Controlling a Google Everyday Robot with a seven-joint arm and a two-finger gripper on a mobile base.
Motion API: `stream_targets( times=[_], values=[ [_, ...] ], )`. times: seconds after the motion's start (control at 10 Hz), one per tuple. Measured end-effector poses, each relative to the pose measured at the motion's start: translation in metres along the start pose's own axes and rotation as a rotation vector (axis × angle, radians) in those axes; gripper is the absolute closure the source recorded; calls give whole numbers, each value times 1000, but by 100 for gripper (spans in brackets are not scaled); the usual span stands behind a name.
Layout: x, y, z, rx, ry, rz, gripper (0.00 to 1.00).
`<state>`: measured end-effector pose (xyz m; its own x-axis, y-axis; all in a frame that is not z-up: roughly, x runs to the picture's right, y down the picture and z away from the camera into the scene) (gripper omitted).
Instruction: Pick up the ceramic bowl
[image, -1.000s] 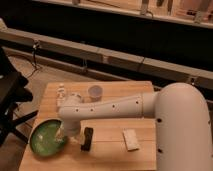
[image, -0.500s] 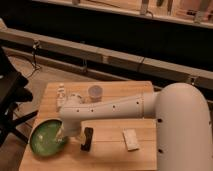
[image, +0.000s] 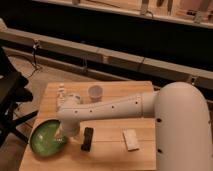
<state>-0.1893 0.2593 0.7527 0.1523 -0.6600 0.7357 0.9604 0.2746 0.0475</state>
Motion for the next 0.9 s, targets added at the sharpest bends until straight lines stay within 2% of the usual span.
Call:
stream_targets(
  times=[0.2,0.6,0.7,0.9],
  values=[
    [1,-4,2,15,0,-1,20],
    [1,-15,25,26,-39,-30,21],
    [0,-17,30,27,-48,-34,26],
    [0,-19,40,18,-52,-37,47]
  ],
)
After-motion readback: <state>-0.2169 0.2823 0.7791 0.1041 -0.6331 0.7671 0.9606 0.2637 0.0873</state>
